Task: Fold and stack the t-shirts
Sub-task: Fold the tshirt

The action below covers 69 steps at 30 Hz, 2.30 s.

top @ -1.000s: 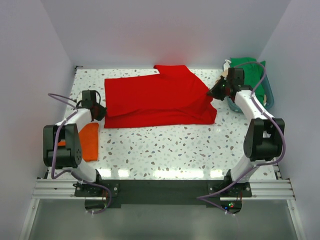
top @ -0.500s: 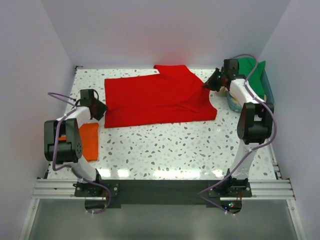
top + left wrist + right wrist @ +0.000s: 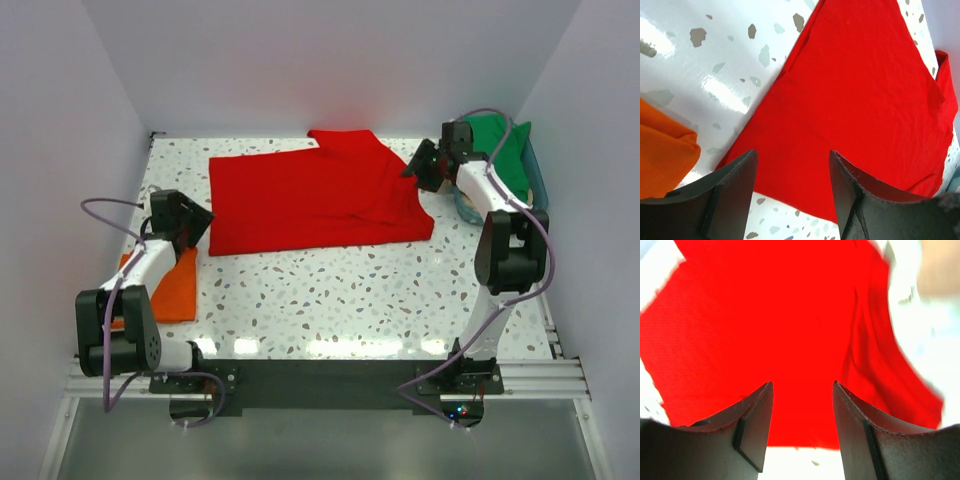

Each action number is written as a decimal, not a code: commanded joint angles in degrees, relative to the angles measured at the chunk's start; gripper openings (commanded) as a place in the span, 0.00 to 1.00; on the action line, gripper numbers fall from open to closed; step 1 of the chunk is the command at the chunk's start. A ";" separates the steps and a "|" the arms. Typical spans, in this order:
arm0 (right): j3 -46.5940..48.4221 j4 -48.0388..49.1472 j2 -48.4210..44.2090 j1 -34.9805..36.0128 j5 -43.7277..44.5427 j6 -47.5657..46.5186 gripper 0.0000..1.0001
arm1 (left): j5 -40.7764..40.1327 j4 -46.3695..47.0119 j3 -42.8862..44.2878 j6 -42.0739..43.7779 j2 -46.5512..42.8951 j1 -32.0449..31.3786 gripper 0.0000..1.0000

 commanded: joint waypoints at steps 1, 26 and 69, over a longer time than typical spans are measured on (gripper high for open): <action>-8.89 3.29 -8.26 1.47 3.27 0.43 0.54 | -0.29 2.57 -3.07 -0.12 -2.69 -1.14 0.63; -17.43 7.25 -2.03 6.57 8.28 1.75 0.47 | -9.61 0.38 -7.30 -2.49 4.87 -5.89 0.49; -38.34 7.60 -25.50 -1.78 9.51 3.07 0.48 | -14.09 -0.68 -9.14 -4.51 5.57 -5.80 0.41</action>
